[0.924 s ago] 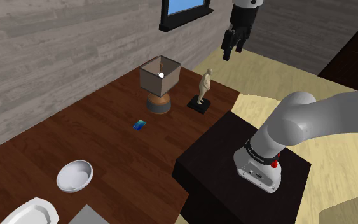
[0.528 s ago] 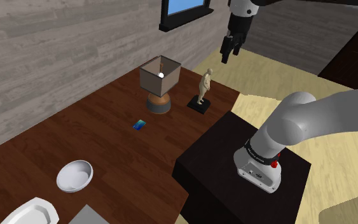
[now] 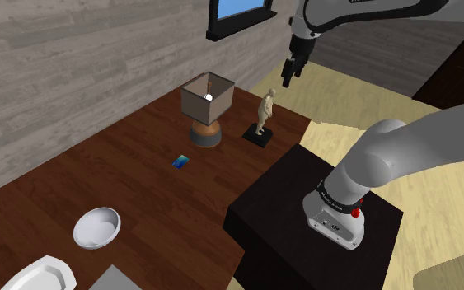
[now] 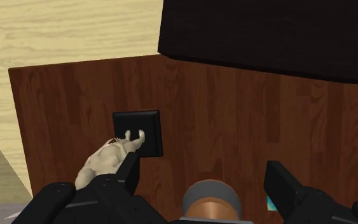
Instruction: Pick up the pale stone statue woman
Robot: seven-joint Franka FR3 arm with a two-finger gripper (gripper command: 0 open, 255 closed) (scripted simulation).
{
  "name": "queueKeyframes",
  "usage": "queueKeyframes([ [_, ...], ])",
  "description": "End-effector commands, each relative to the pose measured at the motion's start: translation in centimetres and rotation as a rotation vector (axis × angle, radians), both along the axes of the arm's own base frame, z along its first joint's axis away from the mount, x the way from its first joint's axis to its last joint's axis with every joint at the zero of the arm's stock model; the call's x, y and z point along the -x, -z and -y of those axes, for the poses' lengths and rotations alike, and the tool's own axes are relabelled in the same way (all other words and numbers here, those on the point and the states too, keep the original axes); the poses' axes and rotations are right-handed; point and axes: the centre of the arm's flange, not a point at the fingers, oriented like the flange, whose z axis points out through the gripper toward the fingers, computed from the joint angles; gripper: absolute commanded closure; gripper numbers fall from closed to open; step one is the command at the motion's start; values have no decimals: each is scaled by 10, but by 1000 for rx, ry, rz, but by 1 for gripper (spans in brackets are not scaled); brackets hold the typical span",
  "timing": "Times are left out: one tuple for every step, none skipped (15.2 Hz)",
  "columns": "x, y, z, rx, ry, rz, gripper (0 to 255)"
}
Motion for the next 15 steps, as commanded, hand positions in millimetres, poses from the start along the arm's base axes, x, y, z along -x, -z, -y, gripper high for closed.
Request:
queueKeyframes([
  [-10, 14, 20, 3, -18, 10, 0],
  [-15, 21, 28, 4, -25, 13, 0],
  [-21, 29, 37, 5, -33, 17, 0],
  [-26, 36, 46, 6, -41, 21, 0],
  [-32, 43, 55, 7, -49, 25, 0],
  [-38, 51, 64, 8, -57, 28, 0],
  [-43, 58, 73, 9, -65, 32, 0],
  [-49, 65, 81, 10, -73, 36, 0],
  [-55, 72, 90, 11, -80, 40, 0],
  [-61, 80, 99, 12, -88, 44, 0],
  [-67, 87, 107, 13, -96, 47, 0],
  [-74, 94, 116, 14, -104, 51, 0],
  [-80, 101, 124, 15, -112, 55, 0],
  [-86, 108, 133, 16, -120, 59, 0],
  [-93, 115, 141, 17, -128, 62, 0],
])
